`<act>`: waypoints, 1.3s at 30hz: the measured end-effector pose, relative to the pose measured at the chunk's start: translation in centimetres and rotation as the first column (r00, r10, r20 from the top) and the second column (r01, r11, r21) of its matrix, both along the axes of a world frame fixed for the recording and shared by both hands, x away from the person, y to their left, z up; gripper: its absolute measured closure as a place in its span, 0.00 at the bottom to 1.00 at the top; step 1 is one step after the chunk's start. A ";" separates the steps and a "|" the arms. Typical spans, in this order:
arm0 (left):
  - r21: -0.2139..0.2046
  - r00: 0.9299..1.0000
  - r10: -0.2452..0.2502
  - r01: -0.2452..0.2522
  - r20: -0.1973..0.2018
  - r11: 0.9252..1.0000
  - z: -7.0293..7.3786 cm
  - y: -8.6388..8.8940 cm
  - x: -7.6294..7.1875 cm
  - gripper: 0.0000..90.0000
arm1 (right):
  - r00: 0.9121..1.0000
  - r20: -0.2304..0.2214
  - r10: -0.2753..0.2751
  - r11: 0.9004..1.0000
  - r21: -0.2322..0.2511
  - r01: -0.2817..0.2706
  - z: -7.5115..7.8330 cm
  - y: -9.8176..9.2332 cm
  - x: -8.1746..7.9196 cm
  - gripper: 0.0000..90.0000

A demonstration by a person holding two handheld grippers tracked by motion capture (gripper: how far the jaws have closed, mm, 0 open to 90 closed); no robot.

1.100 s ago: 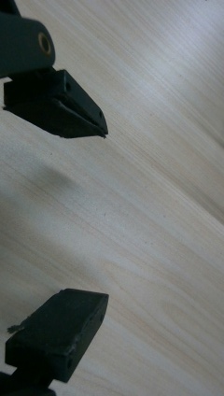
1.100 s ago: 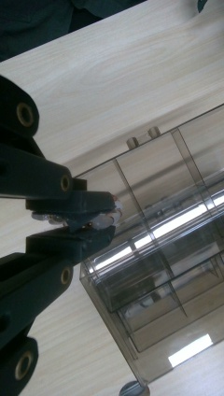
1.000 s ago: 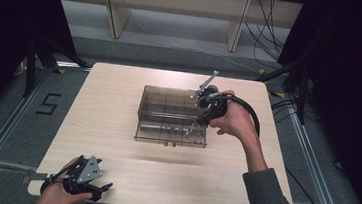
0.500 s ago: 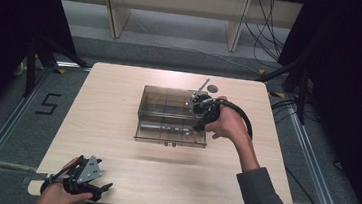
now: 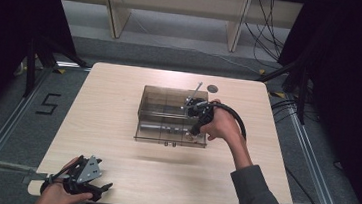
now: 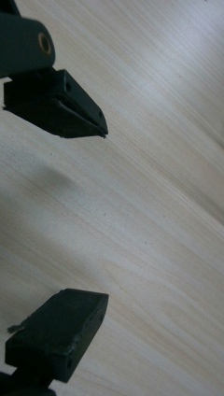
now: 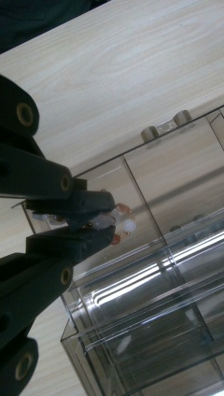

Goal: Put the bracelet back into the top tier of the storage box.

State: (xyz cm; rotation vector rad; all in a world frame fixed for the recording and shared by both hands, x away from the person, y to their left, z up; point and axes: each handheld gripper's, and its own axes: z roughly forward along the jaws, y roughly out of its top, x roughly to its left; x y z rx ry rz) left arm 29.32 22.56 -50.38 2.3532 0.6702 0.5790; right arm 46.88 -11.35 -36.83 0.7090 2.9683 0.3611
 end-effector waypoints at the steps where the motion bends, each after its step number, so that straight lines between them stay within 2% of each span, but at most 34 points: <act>1: 0.000 1.000 0.000 0.000 0.000 1.000 0.0 0.0 0.0 0.18 | 1.000 0.001 0.012 1.000 0.002 -0.012 -0.1 0.0 0.1 0.92; 4: 0.000 1.000 0.000 0.000 0.000 1.000 0.0 0.0 0.0 0.18 | 1.000 -0.005 0.018 1.000 -0.002 -0.018 -0.5 0.0 0.3 0.92; 9: -0.001 1.000 0.000 0.000 -0.001 1.000 0.0 0.0 0.0 0.18 | 1.000 -0.015 -0.011 1.000 -0.004 0.010 -1.1 -0.1 0.3 0.91; 10: 0.000 1.000 0.000 0.000 -0.002 1.000 0.0 0.0 0.0 0.18 | 1.000 -0.019 0.004 1.000 0.000 -0.004 -1.1 -0.2 0.3 0.90; 13: -0.001 1.000 -0.001 0.001 -0.002 1.000 0.0 0.0 0.0 0.18 | 1.000 -0.009 0.001 1.000 -0.007 -0.001 -1.2 -0.2 0.4 0.88; 15: 0.000 1.000 0.000 0.000 -0.003 1.000 0.0 0.0 0.0 0.18 | 1.000 -0.001 -0.003 1.000 0.013 0.003 -1.1 -0.1 0.3 0.86; 17: 0.000 1.000 0.000 0.000 0.000 1.000 0.0 0.0 0.0 0.18 | 1.000 0.003 -0.004 1.000 0.007 0.004 -1.1 -0.2 0.3 0.84; 18: -0.001 1.000 0.000 0.000 -0.002 1.000 0.0 0.0 0.0 0.18 | 1.000 0.007 0.001 1.000 0.011 -0.001 -1.0 -0.3 0.3 0.82; 22: 0.000 1.000 0.000 0.000 0.005 1.000 0.0 0.0 0.0 0.18 | 0.999 0.021 -0.044 0.999 0.029 0.043 -0.5 -0.5 -0.1 0.74; 23: 0.000 1.000 0.000 0.000 0.004 1.000 0.0 0.0 0.0 0.18 | 0.999 0.033 -0.025 0.999 0.026 0.024 -0.5 -0.6 0.0 0.70; 27: 0.001 1.000 -0.001 0.001 0.004 1.000 0.0 0.0 0.0 0.18 | 0.997 0.062 -0.042 0.998 0.052 0.039 -0.1 -0.8 -0.5 0.60; 32: 0.001 1.000 0.000 0.000 0.005 1.000 0.0 0.0 0.0 0.18 | 0.993 0.112 -0.044 0.994 0.106 0.032 0.0 -1.0 -1.5 0.45; 35: 0.001 1.000 -0.001 0.001 0.006 1.000 0.0 0.0 0.0 0.18 | 0.991 0.120 -0.056 0.992 0.119 0.042 -0.1 -1.3 -2.1 0.40; 36: 0.002 1.000 0.000 0.000 0.005 1.000 0.0 0.0 0.0 0.18 | 0.991 0.116 -0.074 0.990 0.127 0.059 -0.1 -1.4 -2.4 0.39; 39: 0.001 1.000 0.001 -0.001 0.004 1.000 0.0 0.0 0.0 0.18 | 0.992 0.106 -0.075 0.986 0.159 0.058 -0.4 -1.7 -3.0 0.35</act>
